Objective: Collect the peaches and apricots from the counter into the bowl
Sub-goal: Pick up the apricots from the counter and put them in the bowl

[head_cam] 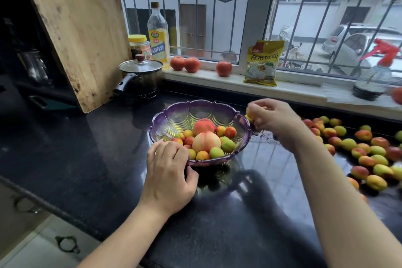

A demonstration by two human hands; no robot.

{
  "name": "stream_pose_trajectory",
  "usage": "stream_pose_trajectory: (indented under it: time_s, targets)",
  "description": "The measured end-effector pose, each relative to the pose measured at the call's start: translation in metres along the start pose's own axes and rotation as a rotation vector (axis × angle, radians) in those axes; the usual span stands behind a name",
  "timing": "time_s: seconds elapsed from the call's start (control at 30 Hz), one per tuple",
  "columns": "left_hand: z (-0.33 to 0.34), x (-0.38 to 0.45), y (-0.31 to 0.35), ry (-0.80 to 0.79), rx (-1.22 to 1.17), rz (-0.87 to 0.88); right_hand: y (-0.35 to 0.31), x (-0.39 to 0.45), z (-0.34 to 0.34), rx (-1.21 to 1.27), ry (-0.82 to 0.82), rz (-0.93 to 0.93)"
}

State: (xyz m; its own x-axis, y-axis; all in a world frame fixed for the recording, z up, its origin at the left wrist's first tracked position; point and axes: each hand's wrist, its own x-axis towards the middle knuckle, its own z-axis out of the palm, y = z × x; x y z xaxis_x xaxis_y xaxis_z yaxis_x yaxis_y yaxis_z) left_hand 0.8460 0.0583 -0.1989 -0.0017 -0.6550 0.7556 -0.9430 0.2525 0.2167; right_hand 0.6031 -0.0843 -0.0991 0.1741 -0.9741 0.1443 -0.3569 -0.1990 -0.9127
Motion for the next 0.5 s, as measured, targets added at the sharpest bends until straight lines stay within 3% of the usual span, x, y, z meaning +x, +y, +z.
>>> stream_pose_trajectory:
  time_s: [0.1, 0.2, 0.5]
  targets:
    - [0.000, -0.001, 0.001, -0.014, 0.010, -0.005, -0.034, -0.028, -0.007, -0.139, -0.257, -0.156]
    - [-0.002, -0.001, 0.001, -0.038, 0.010, -0.015, -0.049, -0.040, 0.003, -0.407, -0.388, -0.241]
    - [-0.003, -0.001, 0.001, -0.054, 0.006, -0.034, -0.033, -0.036, 0.031, -0.859, -0.335, -0.231]
